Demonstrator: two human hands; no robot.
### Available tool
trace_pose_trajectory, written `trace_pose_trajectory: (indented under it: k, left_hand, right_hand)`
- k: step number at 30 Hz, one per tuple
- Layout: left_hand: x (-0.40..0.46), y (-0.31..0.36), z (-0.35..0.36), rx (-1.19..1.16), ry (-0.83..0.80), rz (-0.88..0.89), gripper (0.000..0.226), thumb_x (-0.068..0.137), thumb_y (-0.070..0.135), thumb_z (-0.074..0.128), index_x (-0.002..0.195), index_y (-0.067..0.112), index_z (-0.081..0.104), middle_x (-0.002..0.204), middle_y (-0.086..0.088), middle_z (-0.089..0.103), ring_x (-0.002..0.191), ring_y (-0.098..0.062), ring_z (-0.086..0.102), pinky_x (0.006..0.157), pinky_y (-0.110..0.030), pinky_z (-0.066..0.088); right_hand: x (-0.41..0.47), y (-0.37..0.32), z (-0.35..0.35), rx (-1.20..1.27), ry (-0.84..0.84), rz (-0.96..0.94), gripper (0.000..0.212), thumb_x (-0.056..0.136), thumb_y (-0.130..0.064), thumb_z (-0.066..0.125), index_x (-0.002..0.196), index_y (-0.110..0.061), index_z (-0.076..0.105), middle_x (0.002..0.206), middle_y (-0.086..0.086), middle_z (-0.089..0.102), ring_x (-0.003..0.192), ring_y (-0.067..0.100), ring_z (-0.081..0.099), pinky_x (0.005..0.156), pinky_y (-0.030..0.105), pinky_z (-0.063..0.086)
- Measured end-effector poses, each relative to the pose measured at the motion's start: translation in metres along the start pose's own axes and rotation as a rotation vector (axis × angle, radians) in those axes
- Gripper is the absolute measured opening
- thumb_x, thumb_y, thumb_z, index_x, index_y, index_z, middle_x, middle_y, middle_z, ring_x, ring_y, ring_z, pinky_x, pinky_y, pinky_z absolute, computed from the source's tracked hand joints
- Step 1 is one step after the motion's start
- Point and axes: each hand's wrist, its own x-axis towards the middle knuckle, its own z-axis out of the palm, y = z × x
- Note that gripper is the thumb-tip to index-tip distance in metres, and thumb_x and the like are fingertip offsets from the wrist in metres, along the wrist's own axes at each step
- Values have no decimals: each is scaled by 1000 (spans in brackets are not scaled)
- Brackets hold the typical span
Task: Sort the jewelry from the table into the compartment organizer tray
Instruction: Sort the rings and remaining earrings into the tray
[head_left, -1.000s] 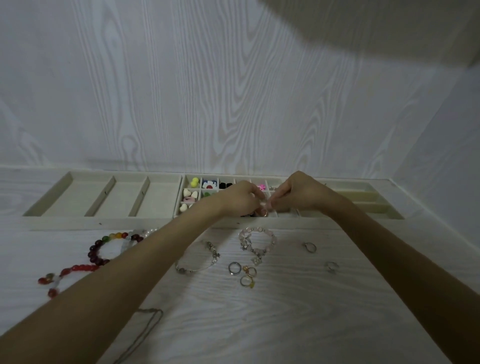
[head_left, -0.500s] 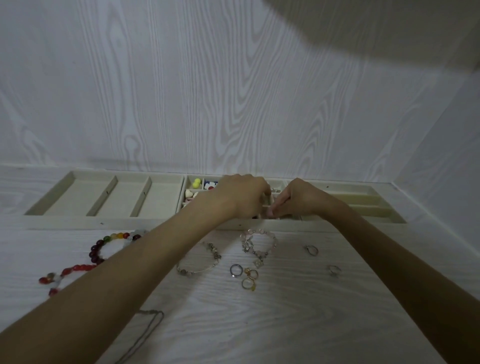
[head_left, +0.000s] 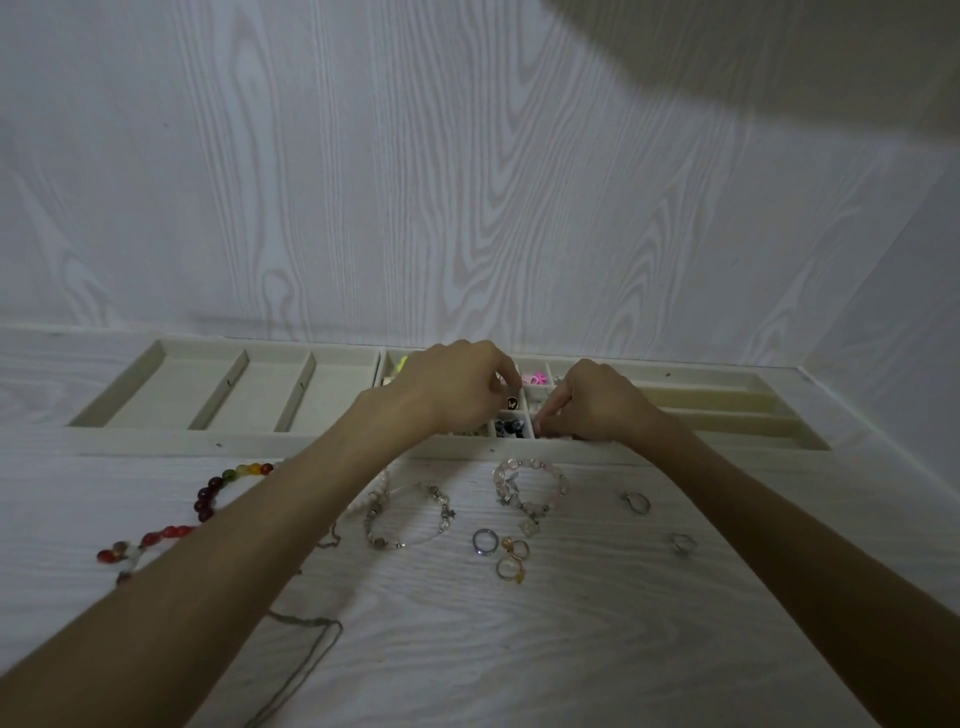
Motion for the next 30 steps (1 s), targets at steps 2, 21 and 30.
trace_pose_trajectory:
  k: [2, 21, 30]
  left_hand:
    - [-1, -2, 1, -7, -3, -5, 31, 92, 23, 49, 118, 35, 62, 115, 12, 66, 106, -14, 61, 76, -27, 42]
    - [-63, -11, 9, -42, -186, -1, 18, 85, 28, 66, 100, 37, 70, 81, 27, 58, 82, 3, 57, 84, -27, 50]
    - [-78, -3, 29, -80, -163, 39, 23, 84, 26, 65, 102, 39, 68, 79, 26, 58, 79, 1, 57, 81, -26, 51]
  right_hand:
    - [-1, -1, 0, -21, 16, 0, 8, 78, -22, 73, 85, -22, 78, 59, -14, 63, 53, 0, 52, 49, 18, 37]
    - [-94, -14, -3, 46, -75, -174, 13, 79, -26, 74, 90, -31, 74, 73, -14, 65, 57, -6, 51, 53, 9, 33]
    - [-113, -23, 38, 34, 71, -217, 8, 79, -32, 71, 86, -32, 76, 75, -10, 64, 62, 2, 46, 58, 18, 29]
